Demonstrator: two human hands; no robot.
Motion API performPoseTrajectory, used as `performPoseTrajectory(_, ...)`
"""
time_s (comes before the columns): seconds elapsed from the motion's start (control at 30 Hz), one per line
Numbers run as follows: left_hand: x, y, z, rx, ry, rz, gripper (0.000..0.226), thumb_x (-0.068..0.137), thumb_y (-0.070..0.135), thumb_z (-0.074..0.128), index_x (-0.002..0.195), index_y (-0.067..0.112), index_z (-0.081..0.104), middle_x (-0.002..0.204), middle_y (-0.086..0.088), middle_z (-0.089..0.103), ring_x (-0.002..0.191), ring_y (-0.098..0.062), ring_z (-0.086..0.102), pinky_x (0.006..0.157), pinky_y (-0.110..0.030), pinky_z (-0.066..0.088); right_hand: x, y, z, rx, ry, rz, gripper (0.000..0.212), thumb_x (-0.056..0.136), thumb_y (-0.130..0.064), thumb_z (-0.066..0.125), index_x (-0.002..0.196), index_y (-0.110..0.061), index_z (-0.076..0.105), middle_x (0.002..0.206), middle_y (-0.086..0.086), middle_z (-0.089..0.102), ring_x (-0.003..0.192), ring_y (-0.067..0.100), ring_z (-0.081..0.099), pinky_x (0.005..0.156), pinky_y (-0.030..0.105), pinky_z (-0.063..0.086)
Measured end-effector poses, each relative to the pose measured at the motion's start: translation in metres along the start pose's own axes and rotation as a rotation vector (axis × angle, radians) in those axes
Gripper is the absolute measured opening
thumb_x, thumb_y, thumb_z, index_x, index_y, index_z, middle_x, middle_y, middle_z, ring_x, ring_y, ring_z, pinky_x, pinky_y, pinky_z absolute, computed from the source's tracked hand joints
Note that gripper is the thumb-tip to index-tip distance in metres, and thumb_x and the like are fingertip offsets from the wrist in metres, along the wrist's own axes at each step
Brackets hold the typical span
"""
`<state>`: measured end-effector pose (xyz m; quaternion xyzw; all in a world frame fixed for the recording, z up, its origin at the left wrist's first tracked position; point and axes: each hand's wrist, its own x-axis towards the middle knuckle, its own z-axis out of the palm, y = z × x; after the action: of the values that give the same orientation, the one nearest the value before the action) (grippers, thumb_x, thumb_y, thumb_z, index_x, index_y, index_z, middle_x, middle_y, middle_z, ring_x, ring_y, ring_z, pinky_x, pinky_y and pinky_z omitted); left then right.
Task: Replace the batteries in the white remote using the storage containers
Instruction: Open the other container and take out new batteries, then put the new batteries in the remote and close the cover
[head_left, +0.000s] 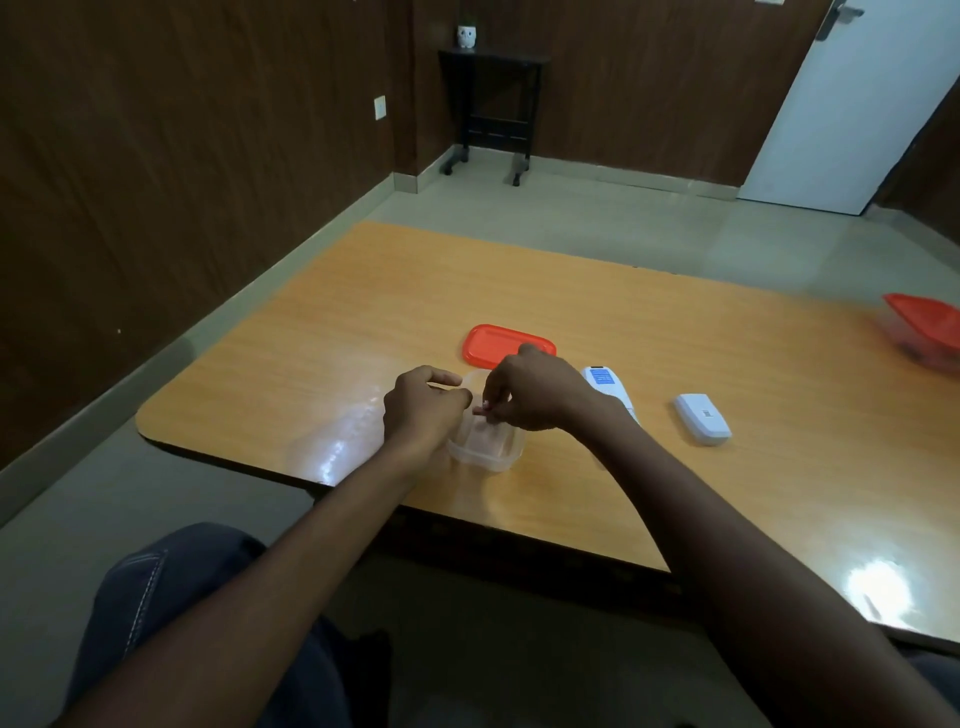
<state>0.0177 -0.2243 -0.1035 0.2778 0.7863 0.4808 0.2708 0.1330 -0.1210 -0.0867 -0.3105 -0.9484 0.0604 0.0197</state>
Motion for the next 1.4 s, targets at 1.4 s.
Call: performPoseTrajectory(1.4, -0.069, 0.017, 0.121, 0.333, -0.283, 0.562, 0.047, 0.076, 0.037, 0.086, 0.117, 0.018, 0.074, 0.121, -0.004, 0.07, 0.102, -0.022, 0.065, 0.086, -0.036, 0.053, -0.162, 0.111, -0.016, 1.091, 0.413, 0.665, 0.02, 0.089, -0.002, 0.069, 0.107, -0.011, 0.072, 0.088, 0.018, 0.075, 0.062, 0.029, 0.074, 0.054, 0.034, 0.06)
